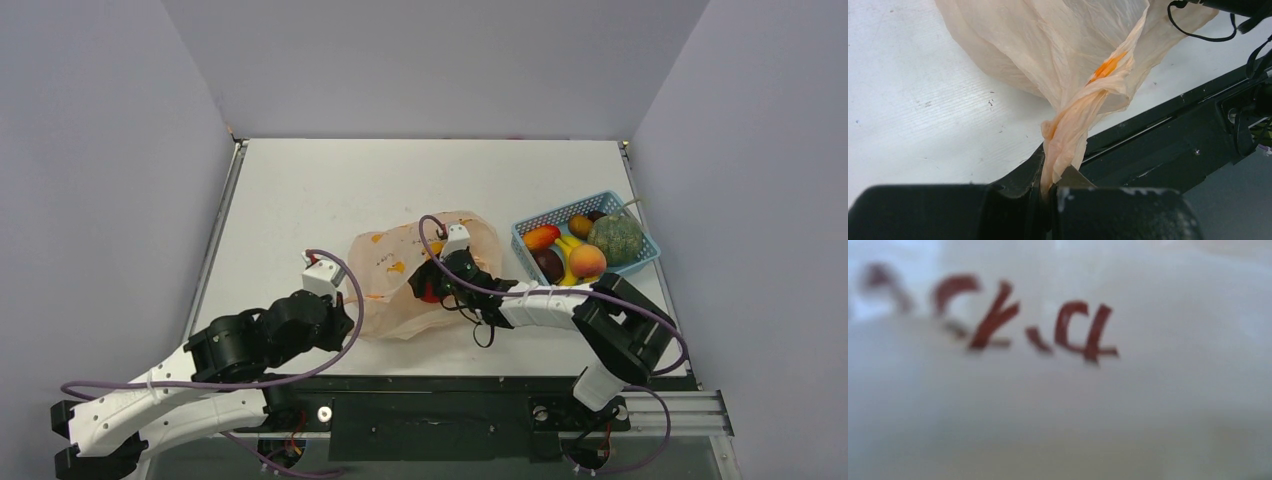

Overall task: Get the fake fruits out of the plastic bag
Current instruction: Take out the fake fruit from the plastic bag.

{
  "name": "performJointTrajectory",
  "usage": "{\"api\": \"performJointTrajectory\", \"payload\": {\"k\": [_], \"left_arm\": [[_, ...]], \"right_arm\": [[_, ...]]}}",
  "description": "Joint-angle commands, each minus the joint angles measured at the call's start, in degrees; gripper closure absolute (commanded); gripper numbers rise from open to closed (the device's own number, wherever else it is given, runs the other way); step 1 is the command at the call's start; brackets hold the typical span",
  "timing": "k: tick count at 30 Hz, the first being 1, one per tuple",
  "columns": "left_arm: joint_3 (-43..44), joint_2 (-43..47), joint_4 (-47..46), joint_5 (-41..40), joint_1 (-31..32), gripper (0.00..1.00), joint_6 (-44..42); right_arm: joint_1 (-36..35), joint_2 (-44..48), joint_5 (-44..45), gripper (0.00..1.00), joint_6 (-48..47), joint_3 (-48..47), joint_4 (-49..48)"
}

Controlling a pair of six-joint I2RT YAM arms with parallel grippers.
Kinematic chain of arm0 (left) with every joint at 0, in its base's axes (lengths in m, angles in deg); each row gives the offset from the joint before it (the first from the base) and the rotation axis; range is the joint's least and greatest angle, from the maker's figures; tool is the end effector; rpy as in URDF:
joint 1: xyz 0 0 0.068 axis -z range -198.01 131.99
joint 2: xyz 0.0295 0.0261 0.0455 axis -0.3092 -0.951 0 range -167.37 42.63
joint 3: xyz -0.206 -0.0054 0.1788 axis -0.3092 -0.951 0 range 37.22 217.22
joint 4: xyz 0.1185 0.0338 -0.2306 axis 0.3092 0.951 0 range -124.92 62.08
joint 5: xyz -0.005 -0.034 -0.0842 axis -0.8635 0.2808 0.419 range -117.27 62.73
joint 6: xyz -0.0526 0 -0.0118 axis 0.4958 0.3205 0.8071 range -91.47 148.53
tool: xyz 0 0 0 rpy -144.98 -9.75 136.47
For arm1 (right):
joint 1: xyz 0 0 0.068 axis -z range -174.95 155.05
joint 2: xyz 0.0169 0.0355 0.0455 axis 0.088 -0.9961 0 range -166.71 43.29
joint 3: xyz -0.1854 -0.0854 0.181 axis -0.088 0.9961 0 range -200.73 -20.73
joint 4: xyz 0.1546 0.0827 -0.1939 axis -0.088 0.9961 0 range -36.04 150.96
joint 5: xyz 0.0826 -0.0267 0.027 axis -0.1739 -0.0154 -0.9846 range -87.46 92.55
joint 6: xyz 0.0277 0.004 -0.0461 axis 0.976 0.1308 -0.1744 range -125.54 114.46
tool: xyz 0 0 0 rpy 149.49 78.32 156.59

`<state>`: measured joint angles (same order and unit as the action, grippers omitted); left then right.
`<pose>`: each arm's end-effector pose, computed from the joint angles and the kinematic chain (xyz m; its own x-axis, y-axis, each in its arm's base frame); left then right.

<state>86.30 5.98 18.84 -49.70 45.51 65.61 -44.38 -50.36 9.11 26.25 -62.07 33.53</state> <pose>0.0634 -0.0967 0.3118 -0.6566 0.0685 -0.7511 0.3807 0.8898 -0.2516 0.2157 0.2456 0.1621 -0.6562 0.0383 -0.7536 -0.4067 0.8232 0.3960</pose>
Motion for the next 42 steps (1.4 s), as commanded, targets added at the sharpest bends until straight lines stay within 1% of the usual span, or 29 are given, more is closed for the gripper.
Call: {"api": "performJointTrajectory", "payload": {"k": [1, 3, 6, 10, 12, 13, 15, 19, 23, 26, 31, 34, 38, 42], "left_arm": [[0.1, 0.4, -2.5, -0.2, -0.1, 1.0, 0.4], [0.1, 0.4, -2.5, -0.2, -0.1, 1.0, 0.4], [0.1, -0.1, -2.5, -0.6, -0.2, 1.0, 0.4], [0.2, -0.1, -2.3, -1.4, -0.1, 1.0, 1.0], [0.2, -0.1, -2.1, -1.7, -0.1, 1.0, 1.0], [0.2, -0.1, -2.0, -1.9, -0.1, 1.0, 1.2], [0.3, 0.0, -1.8, -2.2, -0.1, 1.0, 1.4], [0.3, 0.2, -1.8, -2.3, -0.1, 1.0, 1.4], [0.0, 0.5, -2.1, -2.5, 0.0, 1.0, 1.8], [0.3, -0.1, -1.7, -2.7, 0.0, 1.0, 1.5], [0.3, -1.8, -1.6, -3.3, 0.2, 1.0, 1.7], [0.4, -2.9, -1.5, -2.9, 0.3, 1.0, 1.8], [0.7, -4.7, -1.4, -2.9, 0.3, 1.0, 1.5], [0.7, -4.8, -1.1, -3.1, 1.0, 1.0, 1.9]], "right_arm": [[0.5, 6.5, -3.3, 0.95, 0.2, 1.5, -5.1], [0.6, 8.0, -4.0, 1.0, 0.2, 1.5, -3.8], [0.5, 10.3, -5.2, 1.0, 0.3, 3.0, -5.1], [0.7, 12.4, -10.3, 1.0, 0.6, 4.9, -7.3], [0.7, 13.2, -14.1, 1.0, 1.8, 6.8, -10.4], [0.8, 13.4, -15.1, 1.0, 3.1, 8.5, -14.1], [0.9, 13.1, -18.9, 1.0, 4.5, 9.5, -18.3], [-0.1, 11.6, -26.2, 1.0, 6.0, 8.6, -22.8], [-1.3, 9.4, -30.9, 1.0, 5.7, 5.8, -22.1], [-2.6, 9.4, -32.8, 1.0, 6.0, 6.3, -24.4], [-2.8, 13.6, -32.9, 1.0, 5.5, 5.7, -21.9], [-2.5, 19.5, -31.2, 1.0, 1.1, 5.6, -17.2], [-2.5, 28.6, -25.7, 1.0, -3.7, 9.9, -16.6], [-0.8, 34.7, -19.9, 1.0, -5.6, 11.2, -12.9]]}}
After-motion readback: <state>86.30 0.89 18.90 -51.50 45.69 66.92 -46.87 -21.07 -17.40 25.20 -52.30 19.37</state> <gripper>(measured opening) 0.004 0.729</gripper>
